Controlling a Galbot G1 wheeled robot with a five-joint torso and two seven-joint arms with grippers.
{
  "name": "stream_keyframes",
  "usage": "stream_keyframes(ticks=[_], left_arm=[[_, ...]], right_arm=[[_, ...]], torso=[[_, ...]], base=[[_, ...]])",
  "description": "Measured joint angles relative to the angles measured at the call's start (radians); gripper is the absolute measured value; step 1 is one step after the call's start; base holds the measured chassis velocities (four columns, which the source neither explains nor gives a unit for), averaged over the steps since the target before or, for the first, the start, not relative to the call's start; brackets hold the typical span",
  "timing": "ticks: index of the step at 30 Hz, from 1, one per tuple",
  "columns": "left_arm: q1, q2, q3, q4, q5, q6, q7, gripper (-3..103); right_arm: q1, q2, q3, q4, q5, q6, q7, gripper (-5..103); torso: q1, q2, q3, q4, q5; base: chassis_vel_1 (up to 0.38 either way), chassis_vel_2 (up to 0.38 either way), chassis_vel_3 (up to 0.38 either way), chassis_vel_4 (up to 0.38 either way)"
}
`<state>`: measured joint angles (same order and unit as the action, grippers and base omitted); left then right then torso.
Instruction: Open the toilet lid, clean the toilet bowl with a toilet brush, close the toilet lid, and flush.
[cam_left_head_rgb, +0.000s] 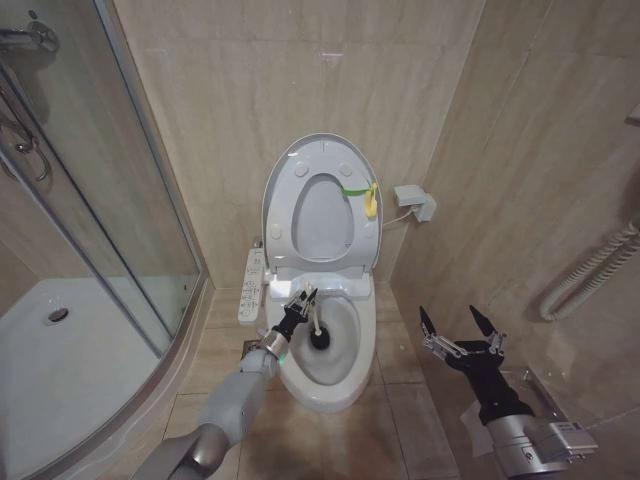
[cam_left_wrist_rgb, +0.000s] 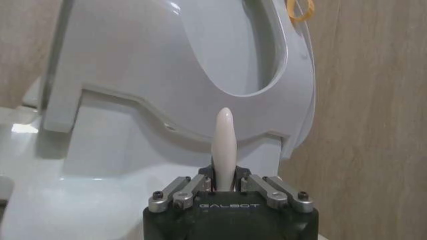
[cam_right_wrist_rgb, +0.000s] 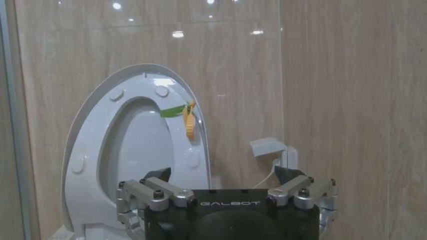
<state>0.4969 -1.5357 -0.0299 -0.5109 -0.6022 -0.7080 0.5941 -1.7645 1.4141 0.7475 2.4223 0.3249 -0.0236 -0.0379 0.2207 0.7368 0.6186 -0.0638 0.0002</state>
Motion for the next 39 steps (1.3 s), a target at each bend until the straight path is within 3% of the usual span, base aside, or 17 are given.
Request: stream_keyframes(ticks=[9,15,21,23,24,34,39], left_arm=[[0.001,-0.021,-0.018,-0.045,0.027,-0.063,0.013,19],[-0.005,-0.046,-0.035,0.011,0.090,-0.089,0.012,19],[0.020,-0.022,-0.052,0.017,0.186,-0.100,0.013,19],[0.024,-0.014,-0.051,0.012,0.193,-0.099,0.014,19],[0.022,-0.008,-0.049,-0.009,0.179,-0.089,0.014,19],[0.027,-0.021,-0.017,-0.108,0.013,-0.016,0.013,19],[0.033,-0.026,-0.016,-0.077,0.008,-0.012,0.022,19]], right_arm=[[0.000,0.000,0.000,0.000,0.000,0.000,0.000,100],[0.000,0.000,0.000,0.000,0.000,0.000,0.000,100],[0.000,0.000,0.000,0.000,0.000,0.000,0.000,100],[0.000,0.000,0.000,0.000,0.000,0.000,0.000,100],[0.000,0.000,0.000,0.000,0.000,0.000,0.000,100],[0.000,0.000,0.000,0.000,0.000,0.000,0.000,100],[0.000,0.000,0.000,0.000,0.000,0.000,0.000,100]], torso=[[0.000,0.000,0.000,-0.0004,-0.0001],[0.000,0.000,0.000,-0.0001,-0.0002],[0.000,0.001,0.000,0.0005,0.0007],[0.000,0.000,0.000,0.0008,-0.0013],[0.000,0.000,0.000,-0.0005,-0.0013],[0.000,0.000,0.000,-0.0003,-0.0003],[0.000,0.000,0.000,0.0001,-0.0002]], base=[[0.000,0.000,0.000,0.000],[0.000,0.000,0.000,0.000],[0.000,0.000,0.000,0.000],[0.000,0.000,0.000,0.000],[0.000,0.000,0.000,0.000],[0.000,0.000,0.000,0.000],[0.000,0.000,0.000,0.000]])
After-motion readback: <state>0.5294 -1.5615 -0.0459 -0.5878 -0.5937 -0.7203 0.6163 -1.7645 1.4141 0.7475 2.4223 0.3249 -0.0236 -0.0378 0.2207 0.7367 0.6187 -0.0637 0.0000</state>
